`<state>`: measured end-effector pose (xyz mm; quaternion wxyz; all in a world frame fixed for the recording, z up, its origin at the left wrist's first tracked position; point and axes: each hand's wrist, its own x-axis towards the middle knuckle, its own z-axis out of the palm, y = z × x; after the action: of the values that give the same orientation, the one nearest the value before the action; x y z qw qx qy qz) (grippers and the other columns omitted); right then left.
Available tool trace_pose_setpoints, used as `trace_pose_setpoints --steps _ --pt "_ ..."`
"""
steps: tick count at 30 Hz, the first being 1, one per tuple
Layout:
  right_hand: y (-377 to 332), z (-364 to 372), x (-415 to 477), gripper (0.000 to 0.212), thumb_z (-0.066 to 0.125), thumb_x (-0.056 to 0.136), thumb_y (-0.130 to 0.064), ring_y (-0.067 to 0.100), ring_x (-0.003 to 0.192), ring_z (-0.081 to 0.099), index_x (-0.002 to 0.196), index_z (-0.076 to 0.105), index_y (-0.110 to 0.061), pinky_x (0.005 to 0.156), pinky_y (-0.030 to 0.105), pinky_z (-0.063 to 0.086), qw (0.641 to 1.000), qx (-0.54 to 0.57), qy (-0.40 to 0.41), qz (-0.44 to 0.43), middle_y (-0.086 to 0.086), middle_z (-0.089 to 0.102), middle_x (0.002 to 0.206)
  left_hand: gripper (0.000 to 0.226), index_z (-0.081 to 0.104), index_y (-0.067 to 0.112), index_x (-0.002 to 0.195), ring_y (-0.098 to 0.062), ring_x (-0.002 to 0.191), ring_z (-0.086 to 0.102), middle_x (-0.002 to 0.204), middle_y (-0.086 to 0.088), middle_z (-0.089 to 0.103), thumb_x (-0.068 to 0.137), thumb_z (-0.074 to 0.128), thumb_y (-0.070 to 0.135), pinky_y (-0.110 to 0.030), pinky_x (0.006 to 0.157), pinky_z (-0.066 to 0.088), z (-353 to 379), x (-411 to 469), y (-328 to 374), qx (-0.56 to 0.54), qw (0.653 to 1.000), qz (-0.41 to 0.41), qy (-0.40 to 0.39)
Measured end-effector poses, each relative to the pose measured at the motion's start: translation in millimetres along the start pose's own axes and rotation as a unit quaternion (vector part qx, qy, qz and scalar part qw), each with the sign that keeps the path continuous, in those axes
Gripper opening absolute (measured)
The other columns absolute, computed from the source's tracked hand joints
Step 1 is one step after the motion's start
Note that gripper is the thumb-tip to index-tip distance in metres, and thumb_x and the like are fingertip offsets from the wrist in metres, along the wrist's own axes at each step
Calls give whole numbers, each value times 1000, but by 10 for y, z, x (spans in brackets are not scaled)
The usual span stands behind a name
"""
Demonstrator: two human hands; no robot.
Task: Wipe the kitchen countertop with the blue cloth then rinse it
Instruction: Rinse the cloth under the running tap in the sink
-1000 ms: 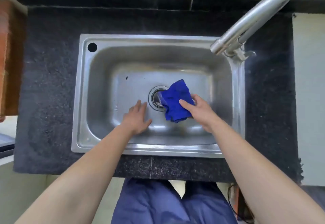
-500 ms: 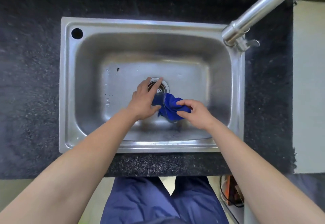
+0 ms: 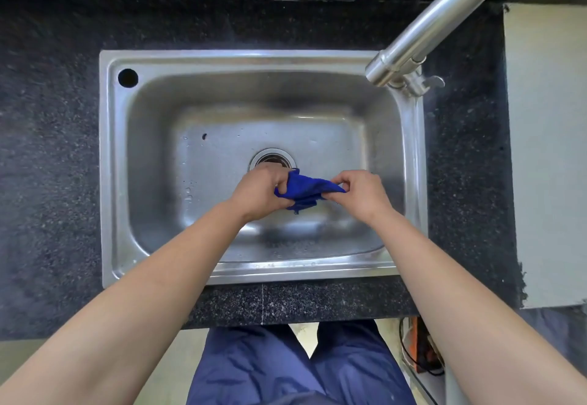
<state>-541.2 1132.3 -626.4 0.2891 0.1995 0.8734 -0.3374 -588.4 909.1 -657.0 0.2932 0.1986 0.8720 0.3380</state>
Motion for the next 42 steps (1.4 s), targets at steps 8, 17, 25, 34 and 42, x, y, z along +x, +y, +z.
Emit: trace_pose_setpoints --steps 8,17,25,34,42 --pt "-166 -56 86 14 65 92 -27 22 98 60 104 71 -30 72 30 41 990 -126 -2 -59 -5 67 102 39 51 17 73 -17 63 48 71 -3 57 65 88 7 -25 60 42 -323 -61 153 -183 973 -133 -34" --pt "-537 -481 111 15 75 86 -23 18 78 63 101 76 -19 74 30 50 961 4 208 -185 -1 70 89 20 76 12 96 2 58 50 77 3 65 77 83 12 -14 66 43 -943 85 447 -209 964 -95 135" --pt "-415 -243 86 16 75 86 -25 24 82 63 99 74 -18 72 34 51 956 -58 182 -224 3 66 92 29 60 13 68 -30 84 56 107 -3 69 57 86 4 -32 61 47 -766 -30 160 207 946 85 234" --pt "-211 -10 48 12 68 91 -23 27 90 61 101 73 -22 78 35 46 985 -103 50 -127 5 63 97 33 53 18 104 -28 89 52 94 -2 58 80 75 21 -35 66 36 -416 -333 -114 163 981 -107 17" --pt "-576 -510 162 14 62 88 -15 26 80 58 102 66 -17 72 37 47 932 -6 305 -193 6 57 102 10 73 12 90 -31 79 54 80 -6 64 80 73 14 -36 67 41 -1016 -51 65 201 906 56 367"
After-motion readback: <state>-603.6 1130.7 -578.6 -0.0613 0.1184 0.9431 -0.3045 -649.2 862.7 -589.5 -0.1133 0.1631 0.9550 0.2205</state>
